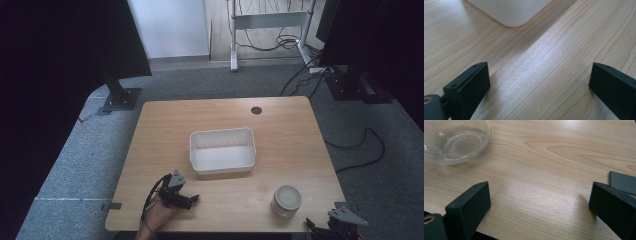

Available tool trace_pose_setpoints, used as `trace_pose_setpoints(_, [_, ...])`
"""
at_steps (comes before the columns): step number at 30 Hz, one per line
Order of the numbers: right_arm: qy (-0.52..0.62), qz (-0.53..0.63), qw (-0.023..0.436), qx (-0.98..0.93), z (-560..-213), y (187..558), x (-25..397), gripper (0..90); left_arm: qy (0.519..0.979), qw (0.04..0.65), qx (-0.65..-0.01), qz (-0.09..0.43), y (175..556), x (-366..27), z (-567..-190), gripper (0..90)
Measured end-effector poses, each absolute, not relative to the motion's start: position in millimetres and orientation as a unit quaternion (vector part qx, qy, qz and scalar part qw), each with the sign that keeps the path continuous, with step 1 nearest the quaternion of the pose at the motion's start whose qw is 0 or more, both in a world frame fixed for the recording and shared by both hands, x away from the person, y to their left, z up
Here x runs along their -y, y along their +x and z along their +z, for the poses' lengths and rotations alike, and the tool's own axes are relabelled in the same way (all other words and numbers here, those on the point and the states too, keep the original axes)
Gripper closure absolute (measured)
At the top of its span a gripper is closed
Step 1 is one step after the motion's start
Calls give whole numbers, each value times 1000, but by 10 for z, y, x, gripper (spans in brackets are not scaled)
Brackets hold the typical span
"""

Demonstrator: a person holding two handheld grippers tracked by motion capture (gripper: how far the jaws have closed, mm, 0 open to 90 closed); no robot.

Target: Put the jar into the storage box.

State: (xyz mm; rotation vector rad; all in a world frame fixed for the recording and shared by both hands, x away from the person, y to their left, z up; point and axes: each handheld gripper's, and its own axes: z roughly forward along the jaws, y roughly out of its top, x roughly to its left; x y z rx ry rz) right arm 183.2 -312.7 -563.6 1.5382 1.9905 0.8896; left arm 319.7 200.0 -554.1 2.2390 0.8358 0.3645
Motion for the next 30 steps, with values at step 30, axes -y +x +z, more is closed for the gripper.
trace_pose_setpoints(30, [568,318,227,-724,-5623,1835,3096,7,867,353,-323,140,3198,-1998,-5542,23])
